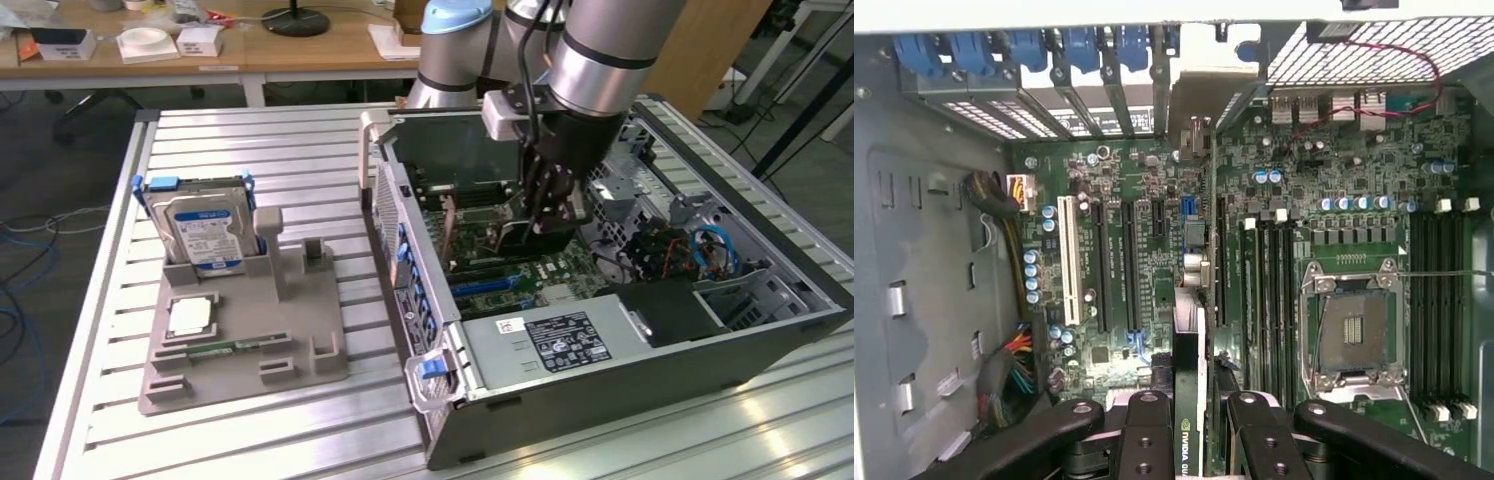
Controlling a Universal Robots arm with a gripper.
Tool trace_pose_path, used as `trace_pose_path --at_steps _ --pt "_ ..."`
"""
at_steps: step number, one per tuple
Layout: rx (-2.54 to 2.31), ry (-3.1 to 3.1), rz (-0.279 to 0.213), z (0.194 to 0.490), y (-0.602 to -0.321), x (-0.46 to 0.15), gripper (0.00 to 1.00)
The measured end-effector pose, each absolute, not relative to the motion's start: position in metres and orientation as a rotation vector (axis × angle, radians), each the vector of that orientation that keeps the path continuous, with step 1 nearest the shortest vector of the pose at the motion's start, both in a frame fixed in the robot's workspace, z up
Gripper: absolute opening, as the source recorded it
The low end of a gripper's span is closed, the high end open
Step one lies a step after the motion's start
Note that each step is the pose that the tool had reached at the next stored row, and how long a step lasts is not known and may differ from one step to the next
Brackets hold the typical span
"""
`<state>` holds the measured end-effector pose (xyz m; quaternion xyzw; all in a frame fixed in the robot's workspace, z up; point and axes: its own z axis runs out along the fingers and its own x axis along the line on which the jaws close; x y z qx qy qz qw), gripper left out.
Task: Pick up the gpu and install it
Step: 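Insert the gpu into the slot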
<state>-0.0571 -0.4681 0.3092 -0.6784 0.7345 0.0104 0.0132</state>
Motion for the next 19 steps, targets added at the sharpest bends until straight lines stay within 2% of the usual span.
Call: trace_pose_path --at_steps 19 --pt "-2.123 2.280 0.032 0.282 -0.467 -0.061 0.26"
